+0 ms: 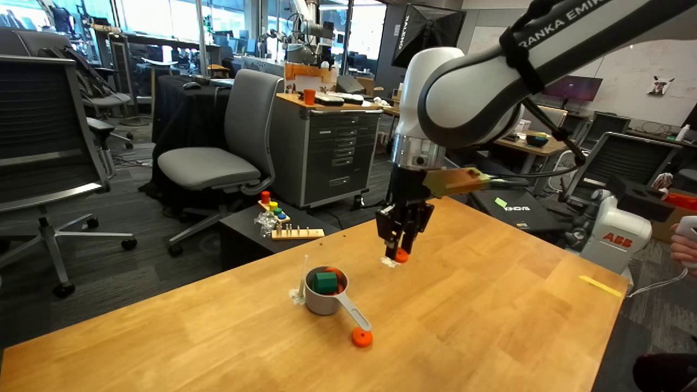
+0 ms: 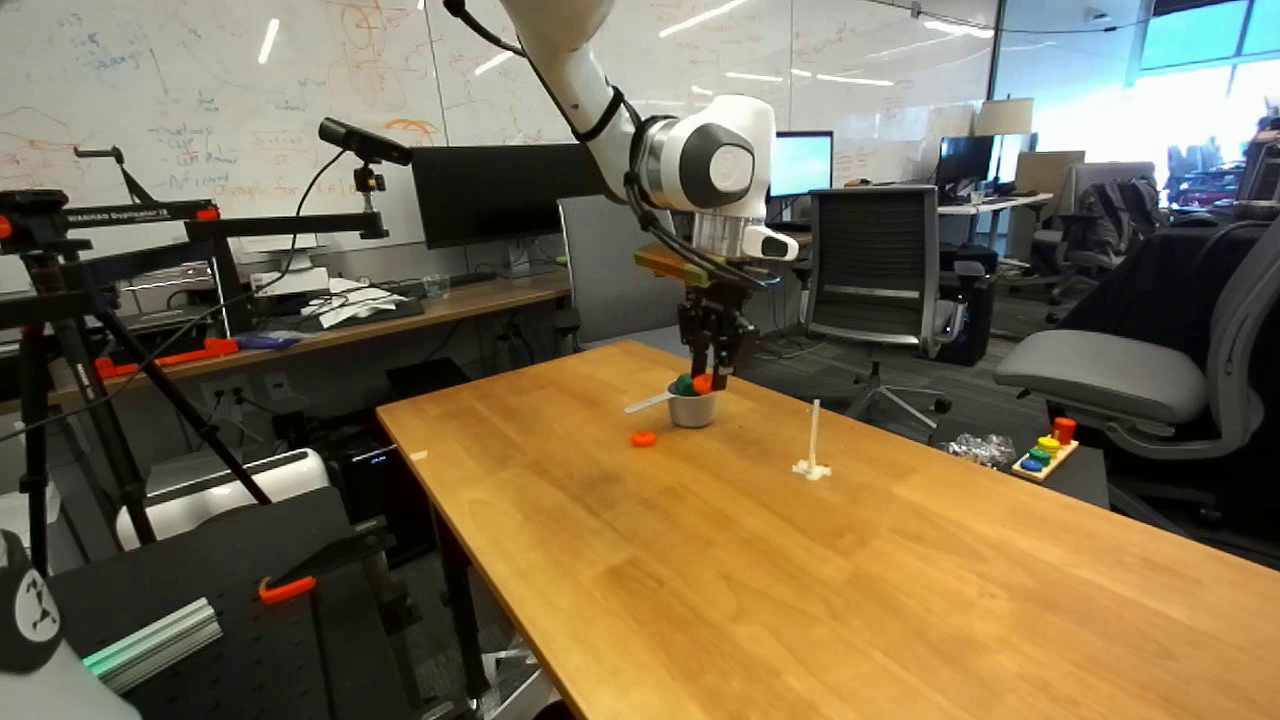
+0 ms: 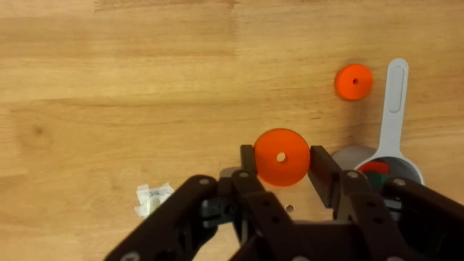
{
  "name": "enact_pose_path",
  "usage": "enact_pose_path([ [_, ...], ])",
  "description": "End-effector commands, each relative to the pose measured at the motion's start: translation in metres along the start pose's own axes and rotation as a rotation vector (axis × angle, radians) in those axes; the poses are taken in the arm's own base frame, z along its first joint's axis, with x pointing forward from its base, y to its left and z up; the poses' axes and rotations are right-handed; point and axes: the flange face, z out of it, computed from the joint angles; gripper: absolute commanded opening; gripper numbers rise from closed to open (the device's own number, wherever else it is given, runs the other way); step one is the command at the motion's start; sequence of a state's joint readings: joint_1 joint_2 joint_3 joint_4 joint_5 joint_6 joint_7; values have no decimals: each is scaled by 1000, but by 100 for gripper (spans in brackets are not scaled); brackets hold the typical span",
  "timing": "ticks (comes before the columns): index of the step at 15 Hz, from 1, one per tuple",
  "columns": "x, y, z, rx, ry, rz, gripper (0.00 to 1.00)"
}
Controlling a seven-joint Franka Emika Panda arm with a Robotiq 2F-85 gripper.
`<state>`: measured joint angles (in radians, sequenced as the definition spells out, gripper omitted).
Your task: Put all the blocks and rings in the cup
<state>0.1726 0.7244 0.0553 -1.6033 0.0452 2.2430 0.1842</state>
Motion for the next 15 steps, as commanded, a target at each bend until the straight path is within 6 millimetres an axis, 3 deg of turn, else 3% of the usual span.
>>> enact_pose_path([
  [1,13,-10,-27,40,43,5,17],
  [6,30,-27,-31,89,66,-12,17],
  [15,46,-61,17,153,27,-37,17],
])
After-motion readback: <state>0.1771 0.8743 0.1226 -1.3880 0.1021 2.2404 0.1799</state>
